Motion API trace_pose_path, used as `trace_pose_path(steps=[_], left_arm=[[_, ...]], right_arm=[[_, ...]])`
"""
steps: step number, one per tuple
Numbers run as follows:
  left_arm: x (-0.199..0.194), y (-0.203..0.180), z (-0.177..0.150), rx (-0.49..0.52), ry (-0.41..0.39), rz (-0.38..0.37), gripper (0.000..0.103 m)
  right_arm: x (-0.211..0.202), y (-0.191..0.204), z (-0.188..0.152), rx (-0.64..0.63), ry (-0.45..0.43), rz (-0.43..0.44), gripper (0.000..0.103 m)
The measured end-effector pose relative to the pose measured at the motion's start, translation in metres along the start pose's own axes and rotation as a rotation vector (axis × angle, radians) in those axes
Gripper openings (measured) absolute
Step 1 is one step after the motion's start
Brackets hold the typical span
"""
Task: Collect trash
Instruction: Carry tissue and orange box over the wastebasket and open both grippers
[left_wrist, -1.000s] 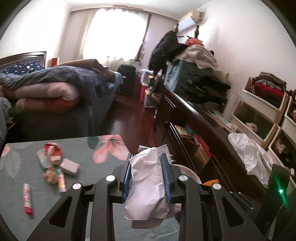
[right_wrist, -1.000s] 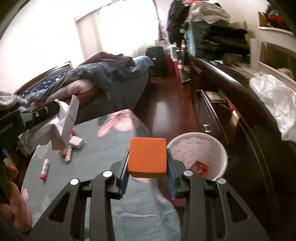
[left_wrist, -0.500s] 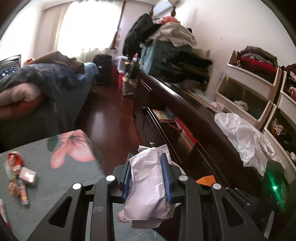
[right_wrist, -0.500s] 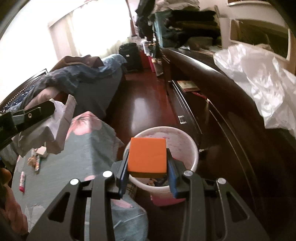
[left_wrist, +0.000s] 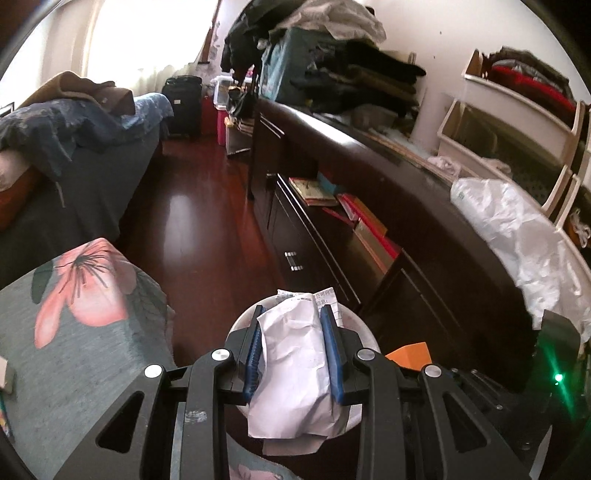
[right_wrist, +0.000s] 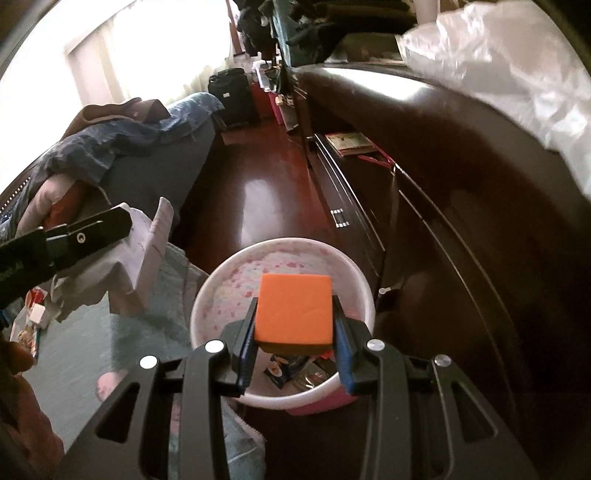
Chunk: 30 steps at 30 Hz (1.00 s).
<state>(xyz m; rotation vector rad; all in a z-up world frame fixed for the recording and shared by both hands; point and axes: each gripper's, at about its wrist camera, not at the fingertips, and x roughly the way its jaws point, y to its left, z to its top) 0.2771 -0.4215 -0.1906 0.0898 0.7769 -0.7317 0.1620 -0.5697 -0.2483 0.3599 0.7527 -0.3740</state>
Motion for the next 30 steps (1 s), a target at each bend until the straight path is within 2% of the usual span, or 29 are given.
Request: trace_pose_path(steps=[7,8,9,10,11,12,14,15,21,26,30], left_arm=[[0.029,-0.001,0.005,0.018,0.035,-0.010,0.033],[0.032,0.000,0.006,0.017,0.037,-0.011,0.038],[0.035,0.001,0.008,0.012,0.035,-0.010,0.049],[0.036,0.003,0.009,0.008,0.033,-0.010,0.056],[0.037,0.004,0.010,0.000,0.027,-0.010,0.071],[0.036,0.006,0.010,-0.010,0.013,-0.008,0.079],[0.032,0.010,0.012,-0.019,-0.018,-0.001,0.082],[0.030,0.011,0.012,-0.020,-0.022,0.004,0.088],[0.013,0.020,0.013,-0.030,-0.057,0.057,0.097],[-0.010,0.025,0.009,-0.028,-0.087,0.097,0.099],[-0.031,0.035,0.005,-0.043,-0.099,0.142,0.099]], right_arm=[[0.022,-0.001,0.005,-0.003,0.010,-0.012,0.038],[0.026,0.000,0.006,-0.007,0.010,-0.016,0.038],[0.029,0.000,0.007,-0.010,0.010,-0.020,0.039],[0.034,0.000,0.007,-0.012,0.013,-0.030,0.043],[0.036,-0.001,0.007,-0.012,0.016,-0.035,0.046],[0.039,-0.001,0.007,-0.009,0.016,-0.038,0.053],[0.043,-0.003,0.005,-0.003,0.021,-0.042,0.057],[0.045,-0.004,0.004,-0.001,0.027,-0.041,0.057],[0.040,0.000,-0.001,0.009,0.038,-0.031,0.065],[0.024,0.012,-0.004,-0.014,0.034,-0.014,0.067],[0.005,0.028,-0.005,-0.041,0.022,0.010,0.074]])
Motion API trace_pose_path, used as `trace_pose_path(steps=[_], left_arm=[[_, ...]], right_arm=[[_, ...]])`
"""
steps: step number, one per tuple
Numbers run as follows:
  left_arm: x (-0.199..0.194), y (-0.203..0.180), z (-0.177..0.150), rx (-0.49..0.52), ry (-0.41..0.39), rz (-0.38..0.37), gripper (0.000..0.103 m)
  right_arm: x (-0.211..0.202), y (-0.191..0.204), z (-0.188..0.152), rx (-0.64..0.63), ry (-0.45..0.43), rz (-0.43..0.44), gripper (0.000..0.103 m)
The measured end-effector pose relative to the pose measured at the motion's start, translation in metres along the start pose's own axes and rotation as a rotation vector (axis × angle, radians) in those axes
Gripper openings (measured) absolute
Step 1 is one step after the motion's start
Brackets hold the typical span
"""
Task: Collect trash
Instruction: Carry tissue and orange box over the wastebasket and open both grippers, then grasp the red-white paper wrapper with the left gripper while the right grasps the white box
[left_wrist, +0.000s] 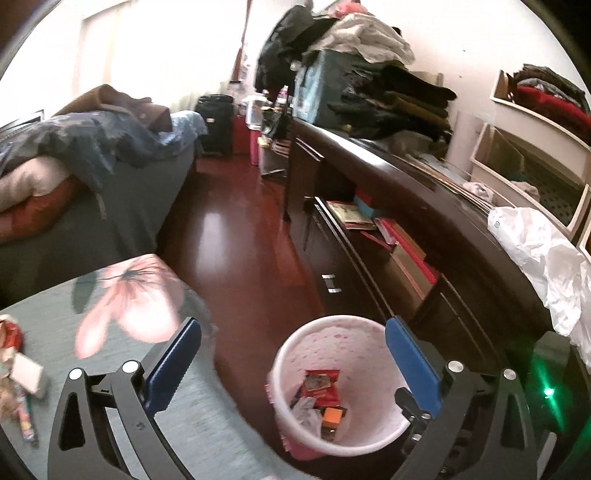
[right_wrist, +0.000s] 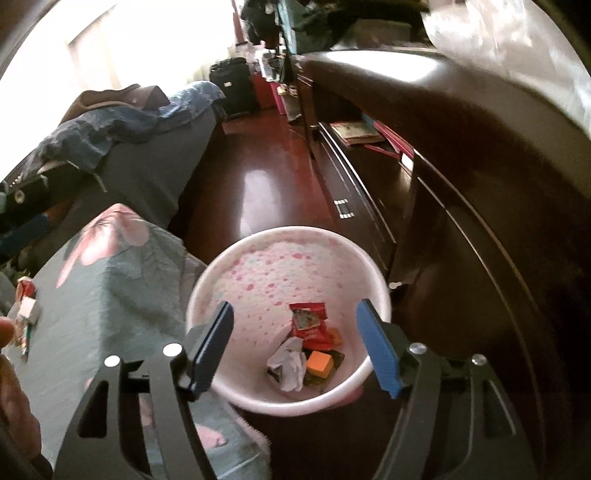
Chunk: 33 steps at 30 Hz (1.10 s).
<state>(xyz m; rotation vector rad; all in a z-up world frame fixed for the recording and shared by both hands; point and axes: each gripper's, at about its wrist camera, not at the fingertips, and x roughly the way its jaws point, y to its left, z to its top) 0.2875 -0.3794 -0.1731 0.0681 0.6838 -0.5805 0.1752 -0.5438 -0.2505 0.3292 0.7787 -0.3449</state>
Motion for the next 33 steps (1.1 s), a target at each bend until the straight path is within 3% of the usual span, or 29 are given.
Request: trace_pose_path(steps=[7,16,23,29,31,33], left_arm=[[-0.043,0.066,-0.014,-0.128,0.002,0.127,0.099],[-0.077,0.195,-0.027,-0.346,0.000,0.358,0.099],[-0.046,0.282,-0.019,-0.400,0.070,0.460,0.099],[-0.010,0.314,-0.029,-0.415,0.155,0.481,0.099],[-0.002,0.316,-0.032,-0.400,0.178,0.485,0.092],[0.005,0.318,-0.035,-0.396,0.206,0.470,0.070]], right_arm=[[-0.034,0.050,-0.008,-0.084,-0.017,0.076,0.082],[-0.061,0.150,-0.026,-0.280,-0.024,0.181,0.085],[-0.065,0.216,-0.036,-0.399,-0.030,0.237,0.085],[-0.050,0.254,-0.040,-0.462,-0.008,0.250,0.085],[-0.045,0.263,-0.040,-0.474,0.000,0.252,0.085],[-0.041,0.270,-0.039,-0.482,0.006,0.253,0.085]])
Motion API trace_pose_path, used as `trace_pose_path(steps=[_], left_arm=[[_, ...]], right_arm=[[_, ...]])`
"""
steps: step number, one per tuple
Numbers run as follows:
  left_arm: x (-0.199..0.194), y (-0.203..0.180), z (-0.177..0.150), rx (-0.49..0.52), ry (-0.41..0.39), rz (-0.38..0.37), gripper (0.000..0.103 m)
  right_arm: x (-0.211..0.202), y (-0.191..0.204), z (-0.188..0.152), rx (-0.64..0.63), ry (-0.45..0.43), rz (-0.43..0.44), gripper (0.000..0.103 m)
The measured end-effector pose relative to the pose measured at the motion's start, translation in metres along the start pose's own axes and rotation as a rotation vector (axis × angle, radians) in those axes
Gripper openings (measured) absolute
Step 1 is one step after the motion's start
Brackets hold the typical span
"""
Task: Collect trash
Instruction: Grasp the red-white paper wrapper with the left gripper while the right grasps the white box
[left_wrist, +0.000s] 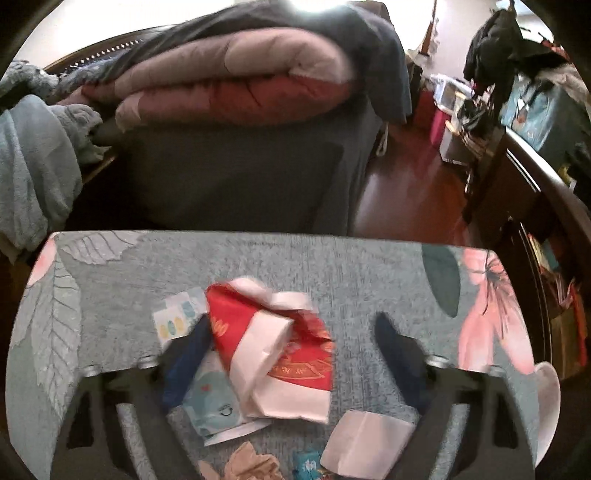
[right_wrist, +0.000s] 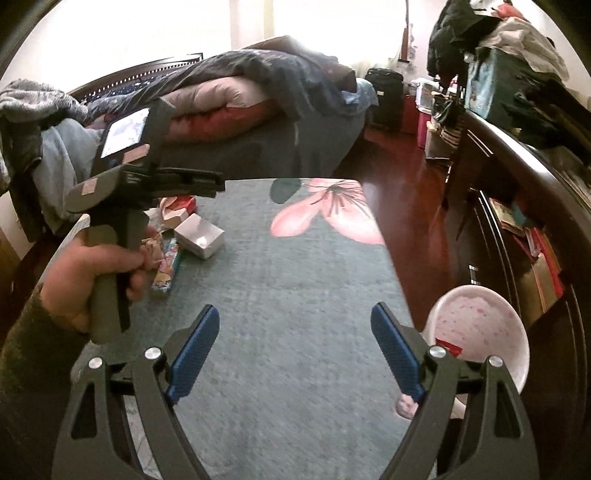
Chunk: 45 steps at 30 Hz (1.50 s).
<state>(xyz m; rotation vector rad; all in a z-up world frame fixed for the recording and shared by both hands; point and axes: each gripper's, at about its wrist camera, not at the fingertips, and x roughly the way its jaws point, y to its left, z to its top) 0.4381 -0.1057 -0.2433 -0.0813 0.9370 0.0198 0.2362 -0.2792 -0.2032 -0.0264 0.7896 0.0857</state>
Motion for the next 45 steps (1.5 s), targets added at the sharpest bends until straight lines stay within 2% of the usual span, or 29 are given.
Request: trace_pose_path(steps=[1,2,7,12,20,24,27,29,30,31,38,45], left_arm=[[0.000,0.000,0.001,0.005,-0.002,0.003,0.066],[0.000,-0.001,0.001,0.015,-0.012,0.007,0.057],[-0.012,0.013,0.003,-0.025,-0.019,-0.040,0.057],[-0.050,0.039,0.000,-0.051,-0.076,-0.062,0.057],[-0.089,0.077,-0.002,-0.061,-0.132,-0.072,0.057],[-0.096,0.089,-0.002,-0.060,-0.145,-0.079,0.058],[-0.098,0.096,-0.003,-0.062,-0.147,-0.082,0.058],[-0.098,0.099,-0.005,-0.066,-0.147,-0.079,0.058],[-0.097,0.101,-0.005,-0.071,-0.145,-0.080,0.058],[-0.097,0.102,-0.005,-0.076,-0.143,-0.082,0.058],[-0.108,0.106,-0.010,-0.091,-0.152,-0.083,0.058],[-0.134,0.102,-0.024,-0.092,-0.169,-0.109,0.058]], right_arm=[[0.003,0.003,0.002,-0.003,0.004,0.002,0.085],[0.005,0.007,0.004,-0.005,0.006,0.007,0.085],[0.015,0.019,0.018,-0.004,0.025,0.040,0.085],[0.031,0.037,0.037,-0.015,0.033,0.076,0.085],[0.102,0.070,0.071,-0.024,0.113,0.116,0.085],[0.137,0.071,0.081,0.044,0.176,0.166,0.085],[0.149,0.072,0.083,0.080,0.189,0.176,0.086],[0.149,0.077,0.085,0.063,0.187,0.169,0.084],[0.148,0.080,0.085,0.044,0.183,0.151,0.078],[0.149,0.084,0.085,0.029,0.178,0.138,0.062],[0.135,0.086,0.082,0.010,0.160,0.118,0.060],[0.081,0.063,0.060,0.045,0.111,0.100,0.060]])
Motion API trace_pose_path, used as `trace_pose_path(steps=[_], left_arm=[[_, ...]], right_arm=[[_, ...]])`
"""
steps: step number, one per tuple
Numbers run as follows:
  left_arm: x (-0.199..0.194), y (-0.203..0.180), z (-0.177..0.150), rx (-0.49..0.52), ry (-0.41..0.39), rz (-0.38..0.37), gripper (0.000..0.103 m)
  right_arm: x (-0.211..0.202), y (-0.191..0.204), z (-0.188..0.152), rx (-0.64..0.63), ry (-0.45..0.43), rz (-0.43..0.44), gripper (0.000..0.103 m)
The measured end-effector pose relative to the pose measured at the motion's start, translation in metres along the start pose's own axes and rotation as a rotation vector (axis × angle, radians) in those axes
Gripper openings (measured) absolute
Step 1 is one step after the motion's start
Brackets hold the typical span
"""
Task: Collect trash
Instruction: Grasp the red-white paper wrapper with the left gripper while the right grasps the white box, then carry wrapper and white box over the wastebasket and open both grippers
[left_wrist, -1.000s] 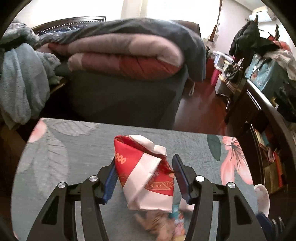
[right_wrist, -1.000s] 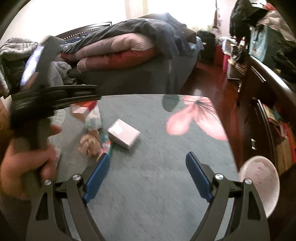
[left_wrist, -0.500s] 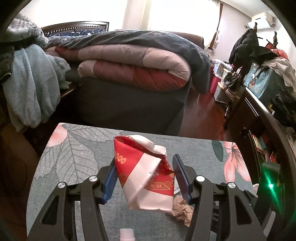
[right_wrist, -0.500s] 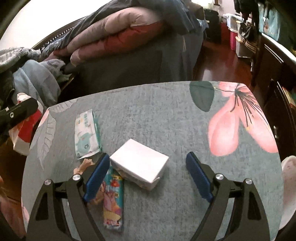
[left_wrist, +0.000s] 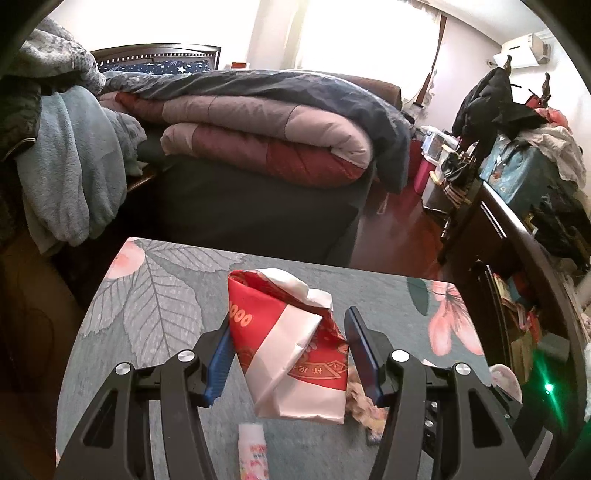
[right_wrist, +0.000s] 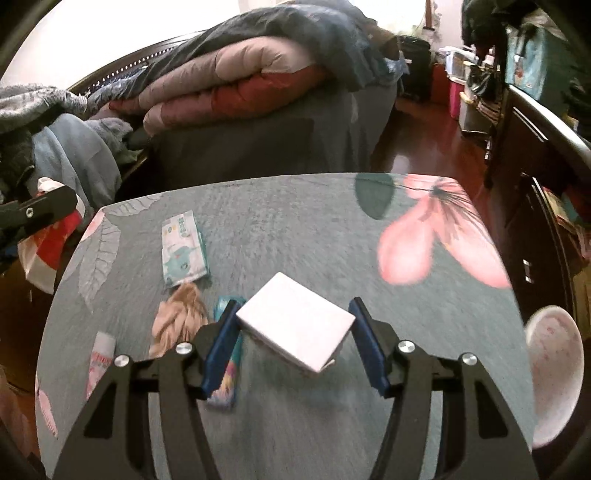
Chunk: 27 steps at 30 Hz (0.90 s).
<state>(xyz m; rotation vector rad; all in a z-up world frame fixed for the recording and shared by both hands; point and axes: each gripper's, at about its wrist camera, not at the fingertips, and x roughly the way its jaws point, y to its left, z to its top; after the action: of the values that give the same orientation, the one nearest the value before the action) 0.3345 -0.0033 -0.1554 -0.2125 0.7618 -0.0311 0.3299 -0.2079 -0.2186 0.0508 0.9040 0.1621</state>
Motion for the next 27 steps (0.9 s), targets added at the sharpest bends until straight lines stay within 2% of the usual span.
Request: trace_pose_path(steps=[15,27], left_arm=[[-0.075,-0.047,-0.036,0.048,-0.061,-0.089,0.058],[-0.103,-0.118,-0.065,0.136,-0.064,-0.199,0.058]], right_arm=[[-0.120,-0.035,-0.062,0.048,-0.138,-0.038,0.061],[-0.174,-0.085,-0.095,0.120,-0.204,-0.076,0.061]])
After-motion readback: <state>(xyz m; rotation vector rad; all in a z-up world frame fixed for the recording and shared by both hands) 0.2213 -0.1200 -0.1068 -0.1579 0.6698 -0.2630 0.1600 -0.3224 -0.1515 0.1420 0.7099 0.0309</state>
